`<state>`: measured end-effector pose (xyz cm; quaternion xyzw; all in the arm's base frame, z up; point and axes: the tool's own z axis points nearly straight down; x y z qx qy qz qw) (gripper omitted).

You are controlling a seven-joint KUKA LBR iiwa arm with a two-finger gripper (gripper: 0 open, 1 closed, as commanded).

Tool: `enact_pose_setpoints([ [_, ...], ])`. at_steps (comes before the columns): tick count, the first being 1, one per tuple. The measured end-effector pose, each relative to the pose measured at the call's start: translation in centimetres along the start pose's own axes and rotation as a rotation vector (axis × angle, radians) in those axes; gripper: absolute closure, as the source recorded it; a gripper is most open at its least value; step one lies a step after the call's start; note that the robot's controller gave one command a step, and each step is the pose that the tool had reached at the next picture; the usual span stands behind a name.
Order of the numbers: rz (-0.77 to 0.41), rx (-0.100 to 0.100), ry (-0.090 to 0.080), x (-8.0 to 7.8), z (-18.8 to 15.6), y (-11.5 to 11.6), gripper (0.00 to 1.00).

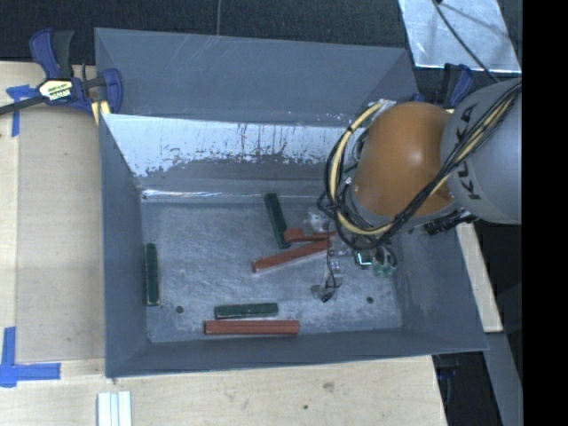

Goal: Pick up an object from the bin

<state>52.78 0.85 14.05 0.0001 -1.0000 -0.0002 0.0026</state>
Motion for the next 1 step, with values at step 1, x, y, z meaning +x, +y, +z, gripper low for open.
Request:
enact_pose_setpoints([
  [1,-0.06,0.002,-0.009,-5.03,7.38,-3.61,0.0],
])
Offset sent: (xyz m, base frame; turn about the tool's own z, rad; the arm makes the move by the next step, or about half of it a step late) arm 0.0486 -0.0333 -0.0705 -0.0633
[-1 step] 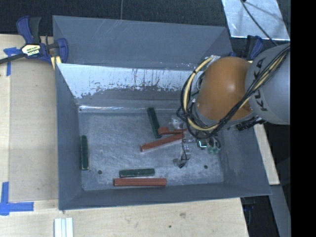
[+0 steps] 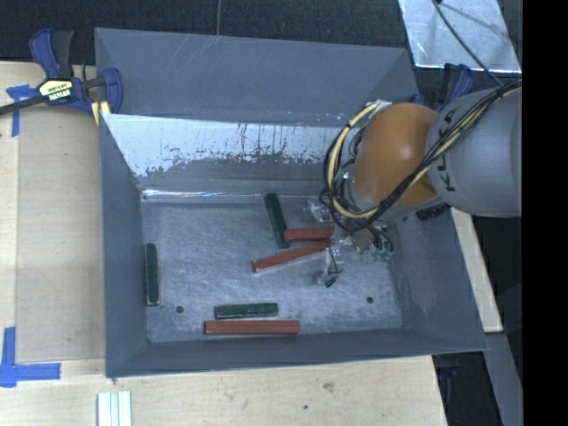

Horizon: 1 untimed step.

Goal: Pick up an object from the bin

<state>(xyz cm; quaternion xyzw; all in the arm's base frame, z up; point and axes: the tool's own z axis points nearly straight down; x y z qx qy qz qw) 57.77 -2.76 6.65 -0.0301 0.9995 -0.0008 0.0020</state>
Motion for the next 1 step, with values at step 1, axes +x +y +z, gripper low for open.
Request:
enact_pose_setpoints([
  [1,-0.002,-0.001,-0.002,0.0,-0.42,0.19,1.0],
])
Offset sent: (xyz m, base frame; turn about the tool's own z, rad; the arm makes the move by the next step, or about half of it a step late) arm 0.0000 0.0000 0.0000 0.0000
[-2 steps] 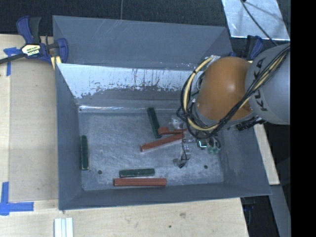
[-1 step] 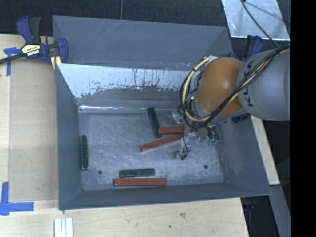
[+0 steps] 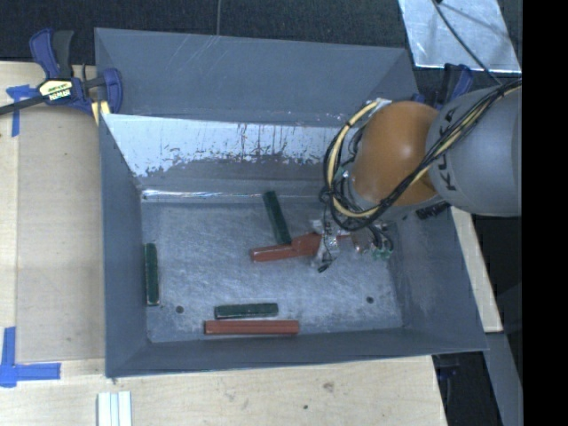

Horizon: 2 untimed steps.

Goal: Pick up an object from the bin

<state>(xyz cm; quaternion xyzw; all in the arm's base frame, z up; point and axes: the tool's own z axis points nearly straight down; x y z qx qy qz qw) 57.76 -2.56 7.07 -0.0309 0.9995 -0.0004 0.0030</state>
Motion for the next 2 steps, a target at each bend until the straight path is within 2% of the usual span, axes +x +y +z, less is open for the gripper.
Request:
enact_pose_setpoints([
  [1,-0.017,0.003,-0.008,-3.7,-12.1,-3.8,1.0],
  [2,-0.014,-0.001,-0.001,-2.7,-14.7,-0.7,1.0],
])
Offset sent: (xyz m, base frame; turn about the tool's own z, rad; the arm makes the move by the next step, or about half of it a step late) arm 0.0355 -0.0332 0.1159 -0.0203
